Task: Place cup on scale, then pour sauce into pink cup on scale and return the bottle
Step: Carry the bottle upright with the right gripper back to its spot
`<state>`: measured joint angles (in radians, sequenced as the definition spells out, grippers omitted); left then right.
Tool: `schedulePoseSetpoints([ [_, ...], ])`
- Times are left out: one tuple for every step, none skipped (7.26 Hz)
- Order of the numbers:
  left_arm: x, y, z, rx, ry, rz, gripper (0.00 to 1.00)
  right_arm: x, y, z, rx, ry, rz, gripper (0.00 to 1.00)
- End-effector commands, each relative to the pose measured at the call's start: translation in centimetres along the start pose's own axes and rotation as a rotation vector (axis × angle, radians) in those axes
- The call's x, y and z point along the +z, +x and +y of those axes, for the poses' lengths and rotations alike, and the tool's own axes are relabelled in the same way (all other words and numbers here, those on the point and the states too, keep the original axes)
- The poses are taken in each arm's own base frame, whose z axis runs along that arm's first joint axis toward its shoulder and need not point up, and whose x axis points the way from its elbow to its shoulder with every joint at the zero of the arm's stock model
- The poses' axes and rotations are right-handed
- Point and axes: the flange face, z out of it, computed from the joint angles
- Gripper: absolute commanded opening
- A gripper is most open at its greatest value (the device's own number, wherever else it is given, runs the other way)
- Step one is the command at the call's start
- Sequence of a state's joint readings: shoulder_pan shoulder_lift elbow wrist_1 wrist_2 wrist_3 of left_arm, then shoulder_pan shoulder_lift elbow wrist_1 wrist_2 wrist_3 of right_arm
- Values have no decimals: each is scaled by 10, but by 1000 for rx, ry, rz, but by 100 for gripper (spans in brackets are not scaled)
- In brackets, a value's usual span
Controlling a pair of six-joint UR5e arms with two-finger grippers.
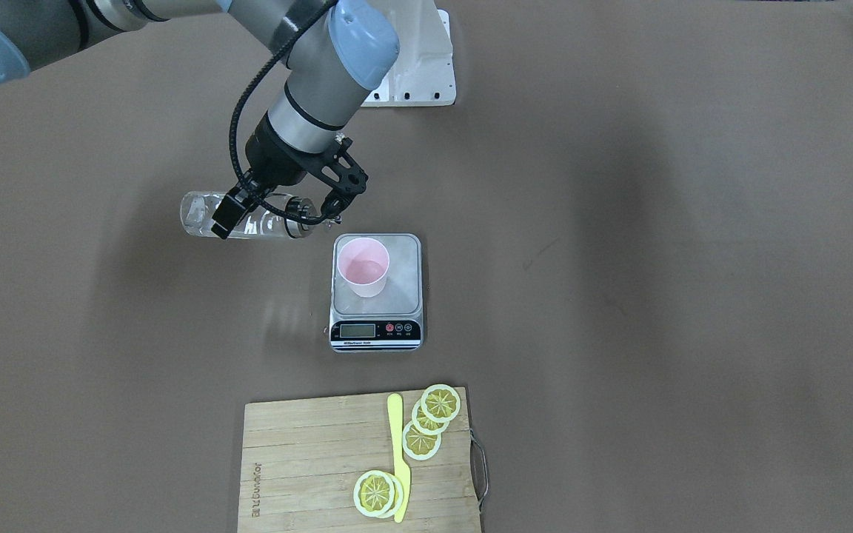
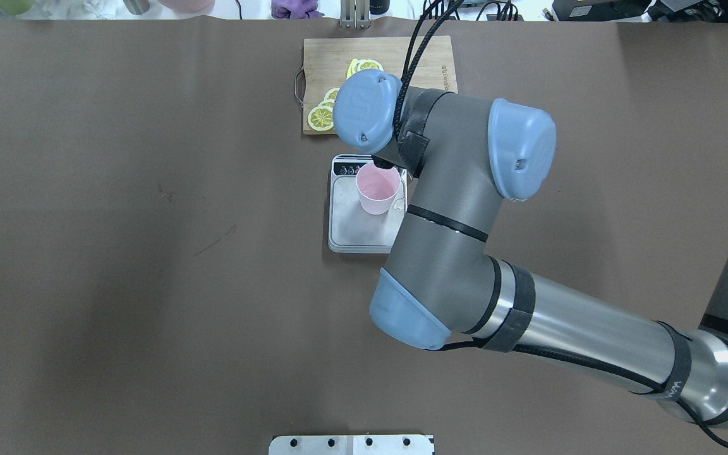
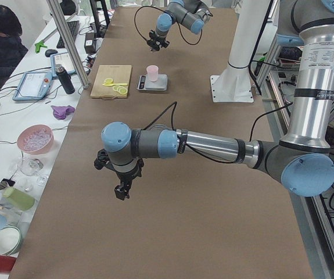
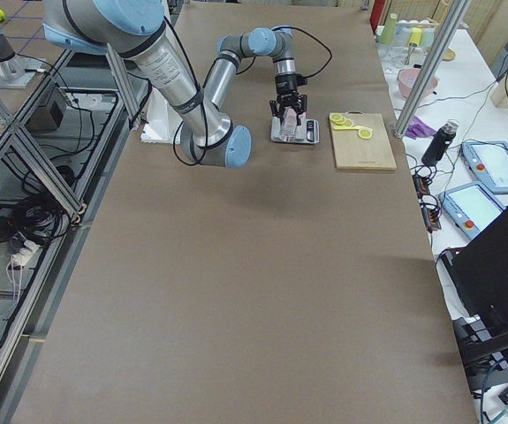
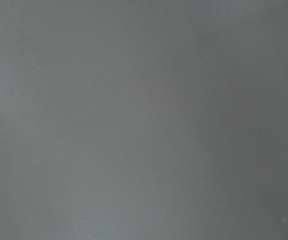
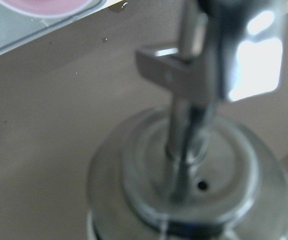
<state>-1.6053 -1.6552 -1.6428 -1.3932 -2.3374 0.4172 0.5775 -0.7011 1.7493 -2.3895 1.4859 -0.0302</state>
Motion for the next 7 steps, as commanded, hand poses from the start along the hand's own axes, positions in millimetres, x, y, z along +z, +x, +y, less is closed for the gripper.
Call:
schedulePoseSetpoints([
  [0,1,0,2,2,0,98,21,20,45,41,119,-30,0],
  [-1,0,0,1,3,-1,98,27,35,58,64,165,-45,0],
  [-1,1,-1,4,3,-1,98,26,44,70,81,216,-79,0],
  [-1,1,-1,4,3,-1,98,27,56,90,104,283,-117,0],
  [-1,1,-1,4,3,-1,98,32,66,113,103,343,-143,0],
  [-1,0,0,2,4,-1,98,33,80,134,93,408,-154,0],
  [-1,0,0,4,4,-1,98,36,99,151,116,467,-205,0],
])
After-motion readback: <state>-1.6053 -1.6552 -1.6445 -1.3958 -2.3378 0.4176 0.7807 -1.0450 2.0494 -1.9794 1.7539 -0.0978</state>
